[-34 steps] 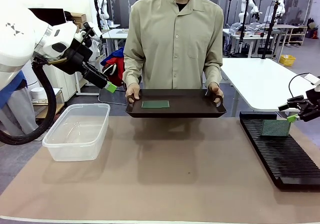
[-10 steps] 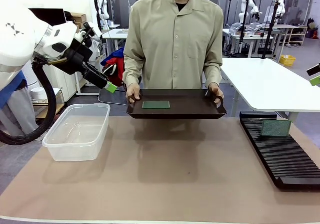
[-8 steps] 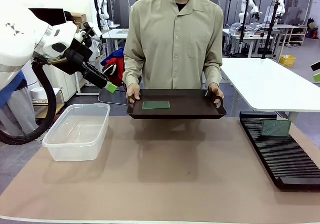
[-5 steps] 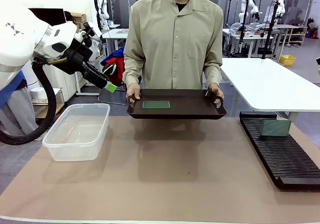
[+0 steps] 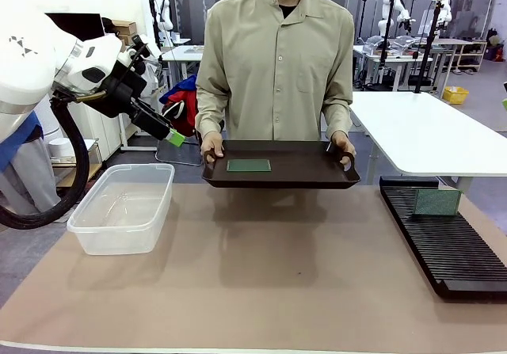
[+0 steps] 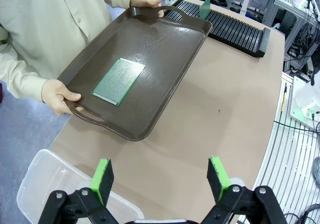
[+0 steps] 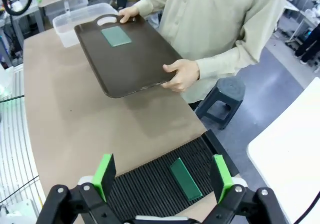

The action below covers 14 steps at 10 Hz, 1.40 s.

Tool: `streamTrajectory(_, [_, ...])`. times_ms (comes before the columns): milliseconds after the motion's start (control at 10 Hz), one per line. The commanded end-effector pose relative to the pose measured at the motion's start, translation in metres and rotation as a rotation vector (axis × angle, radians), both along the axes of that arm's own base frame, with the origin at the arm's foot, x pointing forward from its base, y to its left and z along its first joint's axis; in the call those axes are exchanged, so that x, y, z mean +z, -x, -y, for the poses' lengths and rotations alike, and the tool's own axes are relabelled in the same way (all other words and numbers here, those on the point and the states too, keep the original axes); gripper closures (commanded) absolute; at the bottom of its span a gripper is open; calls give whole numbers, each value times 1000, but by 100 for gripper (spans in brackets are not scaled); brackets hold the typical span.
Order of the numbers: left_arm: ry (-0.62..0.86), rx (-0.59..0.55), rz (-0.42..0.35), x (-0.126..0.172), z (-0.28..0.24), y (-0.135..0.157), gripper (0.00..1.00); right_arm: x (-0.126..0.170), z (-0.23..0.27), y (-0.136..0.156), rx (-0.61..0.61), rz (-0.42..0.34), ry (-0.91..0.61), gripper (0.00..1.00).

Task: Sort PCBs into racks and boxes based on the side picked up.
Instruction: Pick up the Blank PCB handed by the Human.

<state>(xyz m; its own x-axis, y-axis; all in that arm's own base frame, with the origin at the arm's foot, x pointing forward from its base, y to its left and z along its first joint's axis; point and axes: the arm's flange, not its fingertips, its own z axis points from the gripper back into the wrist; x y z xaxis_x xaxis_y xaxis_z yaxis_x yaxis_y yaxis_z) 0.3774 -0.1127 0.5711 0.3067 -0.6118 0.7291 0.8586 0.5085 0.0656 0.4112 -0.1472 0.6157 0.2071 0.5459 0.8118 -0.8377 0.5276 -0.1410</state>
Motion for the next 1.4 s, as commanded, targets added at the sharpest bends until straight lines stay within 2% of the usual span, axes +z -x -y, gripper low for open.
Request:
streamTrajectory(0, [-3, -6, -3, -1, -1, 0, 0, -5, -3, 0, -7, 45, -25, 0])
streamTrajectory(200, [-3, -6, -3, -1, -1, 0, 0, 1, 0, 0, -6, 8, -8, 0])
streamTrajectory(1300, [-3, -6, -3, -1, -1, 0, 0, 1, 0, 0, -6, 8, -8, 0])
